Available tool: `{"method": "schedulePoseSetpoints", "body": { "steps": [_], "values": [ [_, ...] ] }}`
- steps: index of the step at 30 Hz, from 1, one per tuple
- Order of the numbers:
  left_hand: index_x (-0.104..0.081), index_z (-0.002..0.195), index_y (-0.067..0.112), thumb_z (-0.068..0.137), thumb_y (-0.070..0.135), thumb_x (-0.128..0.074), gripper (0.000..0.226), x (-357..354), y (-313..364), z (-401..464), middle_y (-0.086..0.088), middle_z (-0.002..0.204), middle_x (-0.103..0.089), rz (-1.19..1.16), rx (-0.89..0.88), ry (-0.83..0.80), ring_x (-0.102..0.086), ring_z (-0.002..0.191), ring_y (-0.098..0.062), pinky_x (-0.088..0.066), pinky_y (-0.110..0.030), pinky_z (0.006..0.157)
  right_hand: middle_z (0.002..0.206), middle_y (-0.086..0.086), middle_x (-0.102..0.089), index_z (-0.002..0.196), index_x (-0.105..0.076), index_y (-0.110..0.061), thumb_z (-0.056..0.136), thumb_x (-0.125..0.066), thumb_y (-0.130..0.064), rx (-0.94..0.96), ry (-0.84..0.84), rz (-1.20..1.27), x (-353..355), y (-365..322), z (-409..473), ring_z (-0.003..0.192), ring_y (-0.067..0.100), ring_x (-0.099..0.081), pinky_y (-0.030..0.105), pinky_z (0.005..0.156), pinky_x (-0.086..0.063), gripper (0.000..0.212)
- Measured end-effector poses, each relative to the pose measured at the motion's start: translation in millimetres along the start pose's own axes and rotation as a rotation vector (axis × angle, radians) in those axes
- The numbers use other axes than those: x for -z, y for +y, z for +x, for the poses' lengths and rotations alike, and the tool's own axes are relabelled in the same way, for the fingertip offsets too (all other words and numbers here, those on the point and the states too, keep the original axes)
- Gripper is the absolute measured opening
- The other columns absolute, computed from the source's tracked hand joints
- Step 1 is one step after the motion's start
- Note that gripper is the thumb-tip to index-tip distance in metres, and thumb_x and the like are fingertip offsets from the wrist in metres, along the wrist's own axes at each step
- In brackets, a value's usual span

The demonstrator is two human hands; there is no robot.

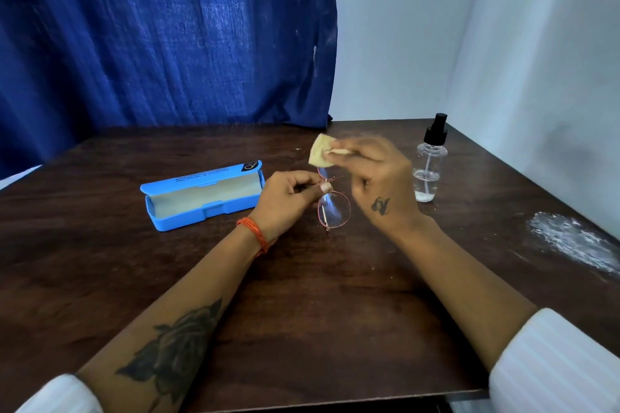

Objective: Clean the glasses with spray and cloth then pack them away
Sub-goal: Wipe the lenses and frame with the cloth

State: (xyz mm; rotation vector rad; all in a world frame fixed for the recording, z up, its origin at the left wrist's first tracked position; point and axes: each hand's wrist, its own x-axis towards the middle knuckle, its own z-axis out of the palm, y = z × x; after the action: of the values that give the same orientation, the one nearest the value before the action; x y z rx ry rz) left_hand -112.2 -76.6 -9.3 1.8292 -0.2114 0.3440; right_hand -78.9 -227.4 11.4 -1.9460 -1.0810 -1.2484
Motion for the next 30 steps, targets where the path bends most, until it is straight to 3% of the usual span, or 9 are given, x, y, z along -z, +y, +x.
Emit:
{"method": "schedulePoseSetpoints", "body": {
  "steps": [2,5,8,11,16,19,22,25,30],
  "values": [
    [-0.070,0.089,0.008,0.084,0.010,-0.062,0.010,0,1,0,-0.014,0.089,-0.070,0.012,-0.007,0.009,-0.064,0.083,-0.017,-0.050,-0.028,0.080,0.096,0.012,-0.072,0.090,-0.074,-0.004,0.080,-0.051,-0.006,0.119,-0.109,-0.050,-5,-6,-1,0.087,0.030,-0.064,0.033,0.079,-0.053,0.025],
    [-0.069,0.096,0.003,0.084,0.009,-0.061,0.015,0,2,-1,-0.016,0.095,-0.071,0.024,-0.008,-0.008,-0.064,0.090,-0.020,-0.050,-0.030,0.085,0.098,0.014,-0.071,0.094,-0.073,-0.002,0.083,-0.047,-0.009,0.076,-0.110,-0.094,-6,-5,2,0.084,0.032,-0.064,0.033,0.076,-0.054,0.029],
    [-0.069,0.098,0.005,0.084,0.009,-0.062,0.017,-1,1,-1,-0.011,0.095,-0.070,0.017,0.002,0.005,-0.063,0.089,-0.013,-0.050,-0.024,0.085,0.100,0.018,-0.070,0.099,-0.070,0.001,0.079,-0.046,0.000,-0.054,-0.052,-0.096,-4,-5,0,0.084,0.035,-0.064,0.036,0.077,-0.054,0.032],
    [-0.070,0.092,0.012,0.083,0.010,-0.063,0.012,-1,0,-1,-0.002,0.087,-0.070,0.022,0.000,0.008,-0.063,0.084,-0.008,-0.050,-0.020,0.082,0.098,0.020,-0.069,0.102,-0.069,0.002,0.073,-0.057,0.011,-0.258,-0.048,-0.060,-3,-6,-3,0.087,0.033,-0.066,0.031,0.082,-0.050,0.032],
    [-0.070,0.086,0.013,0.084,0.009,-0.062,0.009,1,1,0,0.002,0.080,-0.068,0.014,0.002,0.075,-0.061,0.078,-0.008,-0.050,-0.020,0.076,0.084,0.008,-0.075,0.091,-0.075,-0.010,0.070,-0.068,-0.005,-0.598,-0.216,0.038,1,-7,-6,0.071,0.021,-0.068,0.028,0.069,-0.054,0.022],
    [-0.069,0.088,0.012,0.083,0.008,-0.062,0.010,2,4,0,0.001,0.079,-0.066,-0.037,0.014,0.122,-0.059,0.075,-0.009,-0.049,-0.024,0.077,0.080,0.003,-0.075,0.087,-0.076,-0.015,0.067,-0.070,-0.006,-0.773,-0.204,0.155,8,0,-4,0.061,0.009,-0.064,0.017,0.058,-0.050,0.023],
    [-0.069,0.093,0.011,0.084,0.006,-0.060,0.013,1,6,0,-0.004,0.086,-0.068,-0.083,0.016,0.135,-0.060,0.080,-0.011,-0.050,-0.029,0.082,0.087,0.003,-0.075,0.094,-0.074,-0.015,0.071,-0.071,-0.008,-0.545,-0.192,0.138,10,-8,-3,0.069,0.009,-0.063,0.016,0.065,-0.046,0.024],
    [-0.067,0.101,0.006,0.085,0.002,-0.057,0.019,2,8,-1,-0.009,0.095,-0.068,-0.099,-0.009,0.125,-0.061,0.088,-0.014,-0.049,-0.028,0.086,0.091,0.010,-0.071,0.095,-0.071,-0.007,0.073,-0.072,-0.007,-0.226,-0.270,0.003,5,-19,-8,0.081,0.022,-0.063,0.027,0.074,-0.048,0.022],
    [-0.066,0.101,0.006,0.085,0.004,-0.059,0.018,0,11,-2,-0.012,0.096,-0.068,-0.105,-0.056,0.192,-0.061,0.091,-0.015,-0.050,-0.028,0.088,0.079,0.009,-0.068,0.088,-0.069,-0.009,0.075,-0.070,-0.009,-0.340,-0.269,-0.058,5,-14,-7,0.070,0.023,-0.061,0.027,0.065,-0.045,0.014]
  ]
}}
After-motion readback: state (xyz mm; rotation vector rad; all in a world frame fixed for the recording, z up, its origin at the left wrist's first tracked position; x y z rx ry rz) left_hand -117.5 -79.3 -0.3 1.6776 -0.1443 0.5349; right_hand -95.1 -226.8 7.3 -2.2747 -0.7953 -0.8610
